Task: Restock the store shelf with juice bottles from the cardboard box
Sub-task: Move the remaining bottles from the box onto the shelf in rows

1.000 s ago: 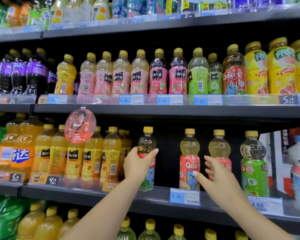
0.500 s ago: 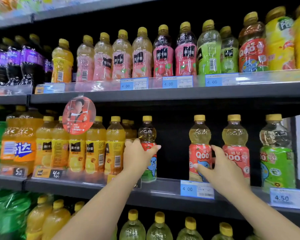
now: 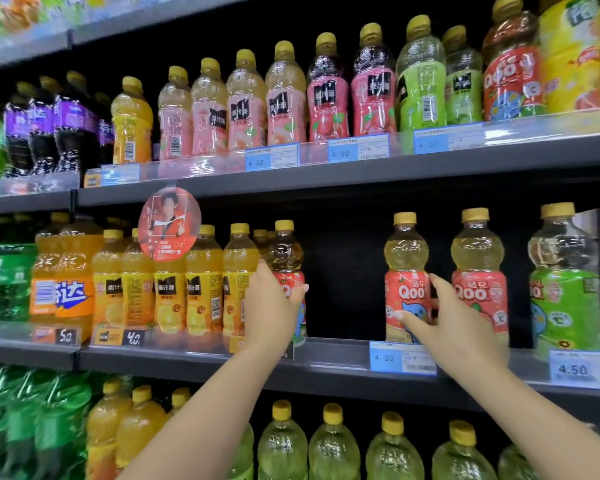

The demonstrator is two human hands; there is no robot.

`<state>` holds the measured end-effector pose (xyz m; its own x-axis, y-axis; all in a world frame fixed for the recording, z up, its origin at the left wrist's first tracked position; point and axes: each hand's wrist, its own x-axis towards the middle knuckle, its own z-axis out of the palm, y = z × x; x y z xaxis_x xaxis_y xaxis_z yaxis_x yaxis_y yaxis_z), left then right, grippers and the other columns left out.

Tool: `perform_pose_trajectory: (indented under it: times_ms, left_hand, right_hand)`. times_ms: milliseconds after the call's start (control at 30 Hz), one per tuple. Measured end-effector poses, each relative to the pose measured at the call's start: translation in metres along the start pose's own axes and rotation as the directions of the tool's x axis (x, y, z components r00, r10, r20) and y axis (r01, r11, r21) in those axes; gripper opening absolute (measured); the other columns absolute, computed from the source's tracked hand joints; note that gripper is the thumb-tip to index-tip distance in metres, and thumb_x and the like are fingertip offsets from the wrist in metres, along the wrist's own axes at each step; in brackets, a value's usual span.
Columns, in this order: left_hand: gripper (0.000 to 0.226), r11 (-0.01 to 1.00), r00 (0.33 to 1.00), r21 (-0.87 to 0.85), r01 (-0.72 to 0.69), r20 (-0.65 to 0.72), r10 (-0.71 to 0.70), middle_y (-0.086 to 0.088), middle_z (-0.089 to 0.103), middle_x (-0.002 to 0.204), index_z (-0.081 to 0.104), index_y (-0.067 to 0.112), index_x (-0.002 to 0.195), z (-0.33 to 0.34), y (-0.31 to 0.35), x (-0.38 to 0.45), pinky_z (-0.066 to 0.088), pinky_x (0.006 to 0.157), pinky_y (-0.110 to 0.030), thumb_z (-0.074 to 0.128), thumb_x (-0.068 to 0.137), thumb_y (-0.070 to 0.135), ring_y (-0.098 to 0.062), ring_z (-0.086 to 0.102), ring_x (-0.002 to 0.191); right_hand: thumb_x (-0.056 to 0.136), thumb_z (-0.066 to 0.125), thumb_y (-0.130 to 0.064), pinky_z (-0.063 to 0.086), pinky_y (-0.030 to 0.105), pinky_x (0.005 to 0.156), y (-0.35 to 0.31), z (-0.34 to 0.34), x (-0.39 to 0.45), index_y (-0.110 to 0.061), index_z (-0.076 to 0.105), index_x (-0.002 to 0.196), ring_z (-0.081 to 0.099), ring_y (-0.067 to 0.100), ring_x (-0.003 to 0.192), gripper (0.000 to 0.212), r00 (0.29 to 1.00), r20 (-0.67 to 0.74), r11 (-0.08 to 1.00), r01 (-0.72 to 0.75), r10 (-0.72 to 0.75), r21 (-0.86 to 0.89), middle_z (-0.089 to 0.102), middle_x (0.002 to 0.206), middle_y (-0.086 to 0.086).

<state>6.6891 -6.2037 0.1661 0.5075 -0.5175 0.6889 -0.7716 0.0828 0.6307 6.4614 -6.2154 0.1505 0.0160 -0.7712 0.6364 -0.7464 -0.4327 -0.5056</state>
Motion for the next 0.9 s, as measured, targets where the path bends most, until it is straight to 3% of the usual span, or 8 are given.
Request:
perform_pose_trajectory:
  times_ms: [100, 200, 300, 400, 500, 633, 767, 900]
  left_hand:
    - [0.075, 0.997, 0.995, -0.06, -0.057, -0.086, 0.051, -0.005, 0.037, 0.145, 0.026, 0.013, 0.146, -0.005, 0.006, -0.017, 0.036, 0.108, -0.034, 0.069, 0.085, 0.028, -0.021, 0.037, 0.134]
    - [0.065, 0.961, 0.967, -0.137, -0.239, -0.127, 0.222, -0.001, 0.034, 0.148, 0.033, 0.016, 0.144, -0.005, 0.029, -0.036, 0.029, 0.109, -0.026, 0.065, 0.088, 0.024, -0.015, 0.032, 0.137]
    - [0.068, 0.935, 0.959, -0.24, -0.262, 0.047, 0.28, 0.005, 0.038, 0.146, 0.034, 0.021, 0.144, 0.012, 0.06, -0.052, 0.035, 0.106, -0.027, 0.067, 0.086, 0.032, -0.012, 0.037, 0.134]
    - [0.087, 0.944, 0.936, -0.312, -0.107, 0.288, 0.201, 0.004, 0.035, 0.149, 0.024, 0.022, 0.149, 0.034, 0.084, -0.061, 0.043, 0.103, -0.033, 0.071, 0.079, 0.044, -0.014, 0.042, 0.131]
    - [0.092, 0.947, 0.91, -0.319, -0.024, 0.386, 0.153, 0.003, 0.047, 0.136, 0.023, 0.025, 0.147, 0.048, 0.095, -0.067, 0.053, 0.089, -0.036, 0.076, 0.074, 0.046, -0.014, 0.058, 0.108]
    - [0.067, 0.975, 0.928, -0.215, -0.052, 0.35, 0.127, 0.008, 0.059, 0.111, 0.04, 0.029, 0.126, 0.062, 0.096, -0.07, 0.053, 0.078, -0.033, 0.076, 0.073, 0.046, -0.009, 0.06, 0.091]
    - [0.06, 0.983, 0.941, -0.166, -0.073, 0.316, 0.123, 0.007, 0.059, 0.11, 0.04, 0.03, 0.122, 0.07, 0.096, -0.066, 0.053, 0.079, -0.037, 0.076, 0.075, 0.041, -0.013, 0.061, 0.093]
    - [0.077, 0.983, 0.935, -0.171, -0.067, 0.334, 0.121, 0.003, 0.059, 0.117, 0.033, 0.025, 0.136, 0.08, 0.098, -0.062, 0.055, 0.082, -0.039, 0.078, 0.075, 0.037, -0.017, 0.063, 0.099]
  right_hand:
    - [0.084, 0.067, -0.036, 0.051, 0.035, 0.089, 0.005, -0.006, -0.006, -0.023, 0.033, 0.144, 0.057, 0.014, 0.112, 0.07, 1.0, -0.016, 0.981, 0.021, -0.019, 0.194, 0.058, 0.127, -0.004]
    - [0.084, 0.068, -0.033, 0.05, 0.032, 0.09, 0.021, -0.027, -0.015, -0.024, 0.048, 0.133, 0.056, 0.009, 0.107, 0.053, 0.975, -0.203, 0.965, 0.133, -0.087, 0.226, 0.058, 0.117, -0.009]
    - [0.083, 0.069, -0.023, 0.048, 0.033, 0.089, 0.042, -0.056, -0.016, -0.021, 0.055, 0.122, 0.055, 0.012, 0.102, 0.041, 0.917, -0.384, 0.967, 0.187, -0.109, 0.172, 0.057, 0.109, -0.007]
    - [0.081, 0.071, -0.021, 0.037, 0.028, 0.092, 0.068, -0.079, -0.01, -0.017, 0.053, 0.124, 0.048, 0.018, 0.114, 0.047, 0.879, -0.473, 0.99, 0.108, -0.052, 0.092, 0.054, 0.119, 0.002]
    - [0.08, 0.072, -0.028, 0.034, 0.033, 0.1, 0.088, -0.093, -0.005, -0.015, 0.041, 0.137, 0.04, 0.019, 0.126, 0.065, 0.909, -0.414, 0.994, -0.007, 0.054, 0.114, 0.047, 0.135, 0.006]
    - [0.081, 0.07, -0.036, 0.042, 0.04, 0.097, 0.101, -0.099, 0.006, -0.018, 0.021, 0.148, 0.047, 0.027, 0.127, 0.085, 0.958, -0.217, 0.981, -0.17, 0.186, 0.092, 0.042, 0.144, 0.006]
    - [0.082, 0.068, -0.039, 0.045, 0.032, 0.07, 0.114, -0.094, 0.021, -0.019, 0.033, 0.138, 0.06, 0.024, 0.102, 0.069, 0.976, -0.158, 0.986, -0.162, 0.152, -0.049, 0.061, 0.12, 0.003]
    - [0.08, 0.07, -0.038, 0.049, 0.033, 0.073, 0.121, -0.094, 0.04, -0.018, 0.042, 0.122, 0.06, 0.024, 0.097, 0.054, 0.975, -0.137, 0.977, -0.188, 0.173, -0.102, 0.059, 0.114, 0.005]
